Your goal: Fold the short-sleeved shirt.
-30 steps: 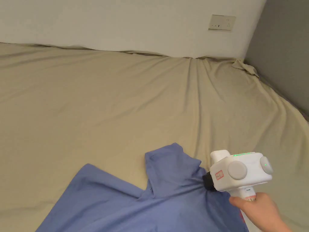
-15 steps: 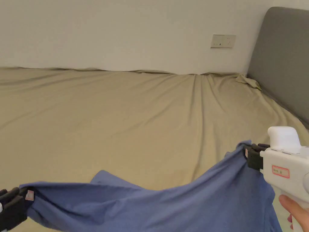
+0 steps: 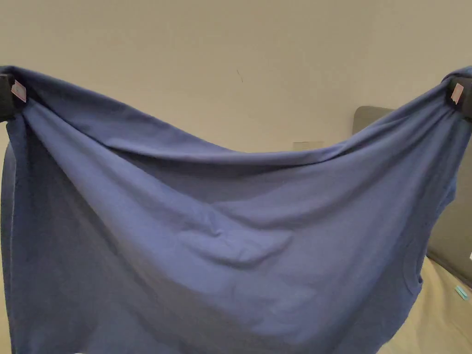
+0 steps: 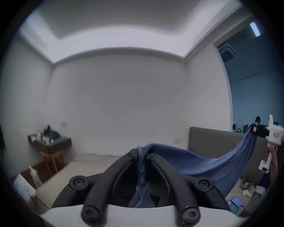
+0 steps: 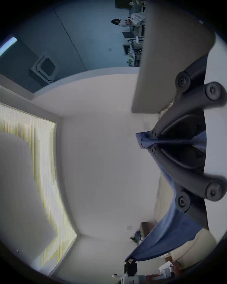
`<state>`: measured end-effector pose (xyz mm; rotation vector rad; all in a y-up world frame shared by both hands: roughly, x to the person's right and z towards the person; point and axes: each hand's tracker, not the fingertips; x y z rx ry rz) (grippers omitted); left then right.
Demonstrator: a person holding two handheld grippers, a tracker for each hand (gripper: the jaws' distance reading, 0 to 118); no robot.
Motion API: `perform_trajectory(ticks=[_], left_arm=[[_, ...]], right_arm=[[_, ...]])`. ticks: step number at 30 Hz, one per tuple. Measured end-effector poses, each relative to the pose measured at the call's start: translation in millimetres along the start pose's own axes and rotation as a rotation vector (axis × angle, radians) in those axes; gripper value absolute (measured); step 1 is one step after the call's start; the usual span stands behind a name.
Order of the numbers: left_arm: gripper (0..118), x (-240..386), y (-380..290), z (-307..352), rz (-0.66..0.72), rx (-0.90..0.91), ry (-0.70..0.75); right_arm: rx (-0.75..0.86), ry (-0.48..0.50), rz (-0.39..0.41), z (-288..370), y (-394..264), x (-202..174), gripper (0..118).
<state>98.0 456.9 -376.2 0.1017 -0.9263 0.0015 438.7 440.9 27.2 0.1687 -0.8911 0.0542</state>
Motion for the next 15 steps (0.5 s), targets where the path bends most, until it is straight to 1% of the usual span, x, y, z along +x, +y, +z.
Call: perform_trajectory(ticks=[3, 8, 11, 15], left_arm=[[9, -2, 30, 3, -0.044, 0.035, 0.022], [9, -25, 47, -12, -0.027, 0.026, 0.012], [9, -39, 53, -33, -0.016, 0.002, 0.028], [9, -57, 59, -81, 0.000, -0.027, 0.071]], right_arm=[[0.045, 0.000, 0.007, -1, 28, 0, 6], [0.071, 0.027, -0.004, -25, 51, -6, 6], [0.063, 0.040, 0.001, -52, 56, -16, 6], [0.044, 0.050, 0.029, -105, 60, -34, 6]])
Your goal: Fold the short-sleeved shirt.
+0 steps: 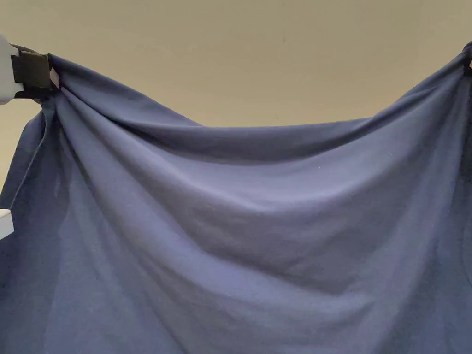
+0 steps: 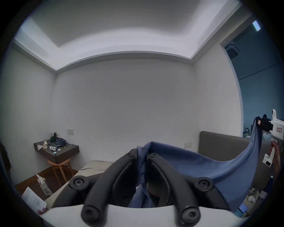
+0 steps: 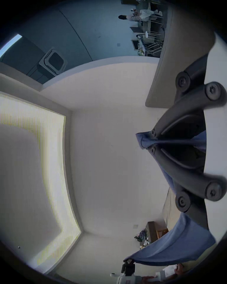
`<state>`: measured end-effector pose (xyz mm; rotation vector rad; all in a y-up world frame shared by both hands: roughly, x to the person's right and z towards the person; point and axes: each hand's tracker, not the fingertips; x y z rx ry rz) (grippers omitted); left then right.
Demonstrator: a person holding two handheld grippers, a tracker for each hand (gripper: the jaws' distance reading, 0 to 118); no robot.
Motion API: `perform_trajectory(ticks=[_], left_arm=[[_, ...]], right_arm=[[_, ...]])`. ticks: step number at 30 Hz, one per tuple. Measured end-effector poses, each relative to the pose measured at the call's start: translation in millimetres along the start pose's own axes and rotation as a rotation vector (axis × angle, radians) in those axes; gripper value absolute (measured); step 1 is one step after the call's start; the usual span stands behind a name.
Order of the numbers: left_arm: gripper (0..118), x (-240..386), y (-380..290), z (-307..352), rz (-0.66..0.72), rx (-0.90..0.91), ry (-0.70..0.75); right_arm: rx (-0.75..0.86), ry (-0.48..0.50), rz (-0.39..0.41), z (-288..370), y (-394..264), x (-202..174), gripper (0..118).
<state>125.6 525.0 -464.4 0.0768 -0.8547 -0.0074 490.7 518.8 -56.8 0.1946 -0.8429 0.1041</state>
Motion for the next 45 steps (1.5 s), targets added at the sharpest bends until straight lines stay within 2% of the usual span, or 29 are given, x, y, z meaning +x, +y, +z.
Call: perform_trajectory(ticks=[6, 10, 14, 21, 24, 30, 34, 36, 40, 45], left_arm=[[9, -6, 5, -74, -0.074, -0.037, 0.070], [9, -7, -6, -112, -0.063, -0.052, 0.079], [9, -17, -38, -150, -0.024, -0.053, 0.087], [9, -14, -161, -199, 0.017, -0.153, 0.045], [9, -9, -229, -216, 0.028, -0.247, 0.045], [9, -9, -345, -245, 0.137, -0.456, 0.033], [9, -8, -369, -243, 0.158, -0.503, 0.027], [9, -6, -375, -234, 0.138, -0.509, 0.018], [9, -3, -390, -187, 0.127, -0.517, -0.004], [9, 7, -433, -91, 0.145, -0.568, -0.010]], right_arm=[[-0.017, 0.013, 0.006, -92, 5, -19, 6], [-0.016, 0.023, -0.021, -159, 1, -16, 6], [-0.018, 0.025, -0.029, -182, -23, -24, 6], [-0.142, 0.050, 0.042, -204, -137, -29, 6], [-0.233, 0.077, 0.022, -211, -203, -31, 6], [-0.438, 0.076, -0.033, -200, -336, -33, 6], [-0.536, 0.058, -0.065, -191, -380, -32, 6], [-0.545, 0.051, -0.057, -179, -391, -33, 6], [-0.587, 0.068, -0.055, -133, -413, -33, 6], [-0.696, 0.095, -0.075, -24, -453, -33, 6]])
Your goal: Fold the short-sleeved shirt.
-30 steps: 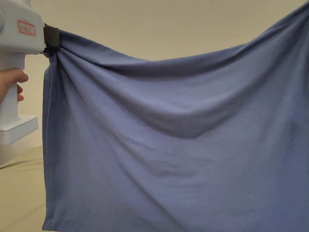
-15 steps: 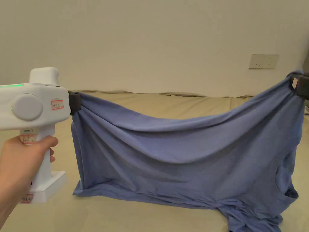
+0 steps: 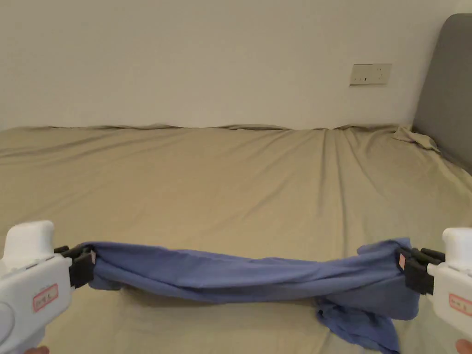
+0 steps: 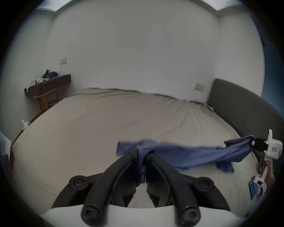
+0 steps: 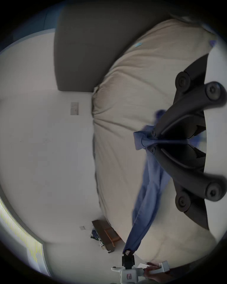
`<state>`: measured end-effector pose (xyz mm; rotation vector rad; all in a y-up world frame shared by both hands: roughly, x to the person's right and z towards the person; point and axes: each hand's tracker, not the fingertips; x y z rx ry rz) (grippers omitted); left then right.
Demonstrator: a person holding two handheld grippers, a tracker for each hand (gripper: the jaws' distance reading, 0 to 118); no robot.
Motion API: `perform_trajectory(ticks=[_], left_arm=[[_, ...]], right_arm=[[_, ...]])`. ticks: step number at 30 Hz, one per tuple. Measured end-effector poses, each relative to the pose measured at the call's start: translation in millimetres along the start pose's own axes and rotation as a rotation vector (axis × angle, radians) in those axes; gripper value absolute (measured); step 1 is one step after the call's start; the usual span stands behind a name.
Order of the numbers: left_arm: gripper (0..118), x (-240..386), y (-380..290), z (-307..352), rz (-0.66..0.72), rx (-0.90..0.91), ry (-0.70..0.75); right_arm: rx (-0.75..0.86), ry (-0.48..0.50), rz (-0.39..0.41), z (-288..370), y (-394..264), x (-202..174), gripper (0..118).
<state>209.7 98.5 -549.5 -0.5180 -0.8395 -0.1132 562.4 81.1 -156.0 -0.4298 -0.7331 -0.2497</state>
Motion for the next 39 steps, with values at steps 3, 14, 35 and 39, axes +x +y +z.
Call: perform_trajectory(ticks=[3, 14, 35, 39], left_arm=[[9, -1, -54, 37, 0.004, -0.089, -0.005], [9, -15, -156, 188, 0.021, -0.190, 0.022], [80, -3, -174, 307, -0.039, -0.267, 0.158], [65, 14, -148, 348, -0.043, -0.079, 0.163]], right_arm=[[-0.045, -0.008, -0.016, 44, -61, 2, 6], [-0.097, -0.043, -0.135, 205, -164, 30, 6], [-0.217, -0.150, -0.019, 301, -169, 2, 111], [-0.159, -0.039, -0.056, 310, -142, -20, 90]])
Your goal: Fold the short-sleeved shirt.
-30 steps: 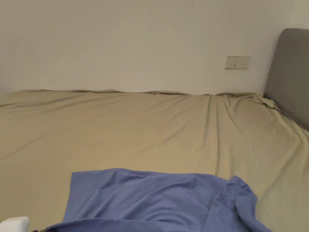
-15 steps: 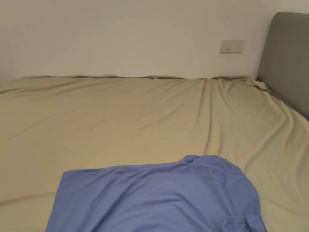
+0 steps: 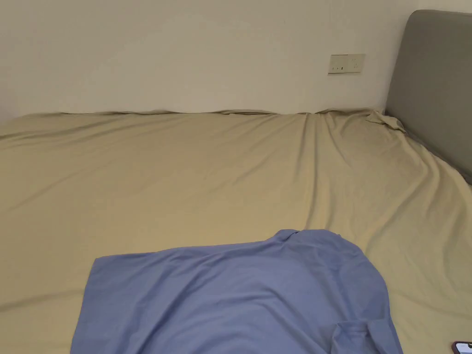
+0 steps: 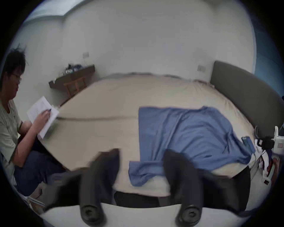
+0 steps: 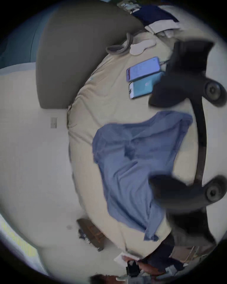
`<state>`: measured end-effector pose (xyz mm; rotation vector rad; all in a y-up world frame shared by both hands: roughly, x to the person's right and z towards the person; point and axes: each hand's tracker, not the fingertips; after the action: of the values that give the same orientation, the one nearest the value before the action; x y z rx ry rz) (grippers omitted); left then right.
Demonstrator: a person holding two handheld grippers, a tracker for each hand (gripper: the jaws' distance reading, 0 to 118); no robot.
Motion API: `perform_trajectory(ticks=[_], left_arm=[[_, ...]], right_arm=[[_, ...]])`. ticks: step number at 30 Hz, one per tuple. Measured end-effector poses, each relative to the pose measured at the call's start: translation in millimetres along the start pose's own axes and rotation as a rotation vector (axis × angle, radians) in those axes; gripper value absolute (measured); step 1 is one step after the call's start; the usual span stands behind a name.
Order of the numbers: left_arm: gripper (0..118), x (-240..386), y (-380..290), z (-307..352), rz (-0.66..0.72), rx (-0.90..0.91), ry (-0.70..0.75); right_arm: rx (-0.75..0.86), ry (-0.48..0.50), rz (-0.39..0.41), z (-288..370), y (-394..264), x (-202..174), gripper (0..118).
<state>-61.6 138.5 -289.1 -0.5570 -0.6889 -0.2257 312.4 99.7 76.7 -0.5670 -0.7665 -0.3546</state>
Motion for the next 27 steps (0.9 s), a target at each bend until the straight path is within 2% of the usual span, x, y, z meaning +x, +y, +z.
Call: perform_trajectory(ticks=[1, 2, 3, 4, 5, 9, 12, 13, 14, 15, 21, 24, 25, 26, 27], left_arm=[[22, 6, 3, -2, -0.012, 0.007, -0.004], [0, 10, 1, -5, -0.011, -0.006, 0.012], [0, 9, 0, -7, 0.001, -0.005, 0.011], [0, 11, -3, -10, -0.013, -0.068, -0.046], [0, 17, -6, -12, -0.025, -0.067, -0.019], [0, 21, -22, -17, -0.034, -0.106, -0.015], [0, 20, -35, -33, -0.028, -0.170, -0.019], [14, 18, -40, -44, 0.014, -0.198, -0.061], [70, 15, -45, -55, 0.052, -0.237, -0.086], [93, 12, -52, -65, 0.081, -0.264, -0.097], [92, 1, -79, -127, 0.092, -0.367, -0.060], [82, -1, -87, -146, 0.103, -0.382, -0.102], [52, -1, -86, -150, 0.109, -0.379, -0.122], [4, 2, -90, -152, 0.141, -0.404, -0.162], [4, 7, -92, -151, 0.139, -0.383, -0.125]], right_arm=[[0.019, 0.018, 0.005, 0, 2, -5, 42], [0.011, -0.008, 0.003, -6, 1, -10, 2], [0.053, -0.067, 0.014, -4, -2, -13, 2], [0.025, -0.031, 0.046, -6, -4, -15, 2], [-0.001, -0.035, 0.062, -8, -4, -18, 2], [0.004, -0.011, 0.024, -8, -8, -12, 2], [-0.005, -0.012, 0.029, -12, -8, -11, 2], [-0.008, -0.012, 0.032, -12, -8, -11, 2], [-0.009, -0.009, 0.034, -12, -9, -12, 2], [-0.013, -0.004, 0.035, -13, -10, -13, 2], [-0.067, 0.023, 0.020, -29, -18, -17, 2], [-0.098, 0.028, 0.023, -39, -22, -19, 2], [-0.108, 0.028, 0.025, -42, -23, -20, 2], [-0.117, 0.022, 0.033, -44, -24, -21, 2], [-0.125, 0.016, 0.040, -46, -25, -21, 2]])
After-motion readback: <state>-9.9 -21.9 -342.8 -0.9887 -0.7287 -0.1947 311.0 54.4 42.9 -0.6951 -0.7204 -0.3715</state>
